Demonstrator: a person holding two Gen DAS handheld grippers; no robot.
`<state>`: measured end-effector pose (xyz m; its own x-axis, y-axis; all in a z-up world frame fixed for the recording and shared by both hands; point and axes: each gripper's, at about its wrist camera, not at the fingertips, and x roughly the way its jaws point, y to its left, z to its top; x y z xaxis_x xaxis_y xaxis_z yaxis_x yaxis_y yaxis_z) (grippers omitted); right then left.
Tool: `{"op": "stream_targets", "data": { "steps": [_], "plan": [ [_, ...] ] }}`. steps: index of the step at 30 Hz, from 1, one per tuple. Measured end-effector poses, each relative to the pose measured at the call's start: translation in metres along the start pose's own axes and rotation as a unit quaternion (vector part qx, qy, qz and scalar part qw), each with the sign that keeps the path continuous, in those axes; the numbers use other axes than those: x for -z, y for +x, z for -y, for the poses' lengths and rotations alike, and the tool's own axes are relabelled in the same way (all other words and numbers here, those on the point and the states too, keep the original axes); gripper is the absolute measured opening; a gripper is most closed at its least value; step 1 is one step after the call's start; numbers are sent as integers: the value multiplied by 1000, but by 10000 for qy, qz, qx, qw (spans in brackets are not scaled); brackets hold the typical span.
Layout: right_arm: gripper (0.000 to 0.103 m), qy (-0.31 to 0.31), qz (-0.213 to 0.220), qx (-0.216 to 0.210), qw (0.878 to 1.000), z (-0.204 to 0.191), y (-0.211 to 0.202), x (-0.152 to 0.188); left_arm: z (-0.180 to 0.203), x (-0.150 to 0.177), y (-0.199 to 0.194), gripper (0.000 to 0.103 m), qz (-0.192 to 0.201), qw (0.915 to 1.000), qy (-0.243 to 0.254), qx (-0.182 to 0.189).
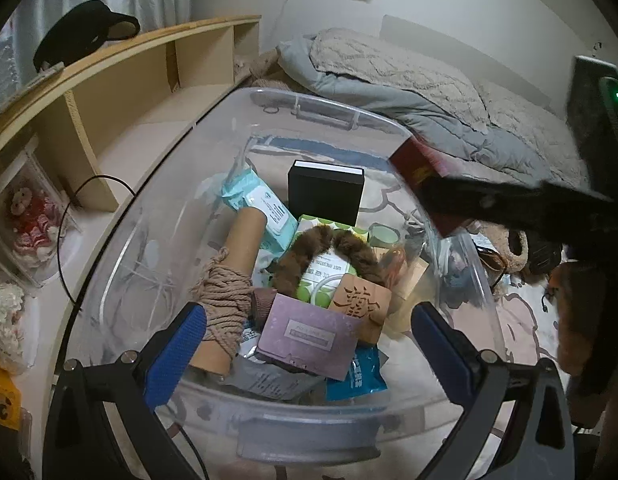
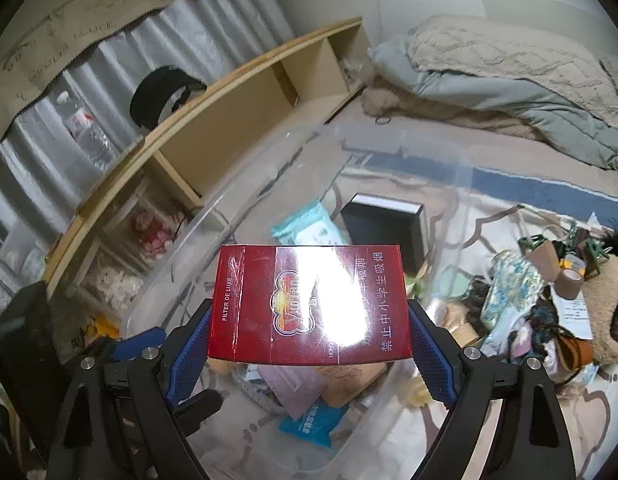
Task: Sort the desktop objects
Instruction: 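Open the left tool to drop the packet while the right tool releases the red box into the bin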
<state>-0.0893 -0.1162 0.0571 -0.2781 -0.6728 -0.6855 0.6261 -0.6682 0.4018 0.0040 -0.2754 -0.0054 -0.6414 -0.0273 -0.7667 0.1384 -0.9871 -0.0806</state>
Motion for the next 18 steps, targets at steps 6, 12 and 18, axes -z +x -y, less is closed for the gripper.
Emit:
{"op": "stream_targets", "data": {
  "steps": [6,12,18],
  "plan": [
    [90,-214,-467,-28,9987,-12,23,8,-1,10,-18,103,141,9999,76,-54],
    [101,-241,-768,-180,9966,-21,38,15,-3,15,-26,103,140,9997,120,-140],
    [103,55,-589,-317,9977,-14,30,14,1,15,-31,103,180,9996,192,-131]
  ]
}}
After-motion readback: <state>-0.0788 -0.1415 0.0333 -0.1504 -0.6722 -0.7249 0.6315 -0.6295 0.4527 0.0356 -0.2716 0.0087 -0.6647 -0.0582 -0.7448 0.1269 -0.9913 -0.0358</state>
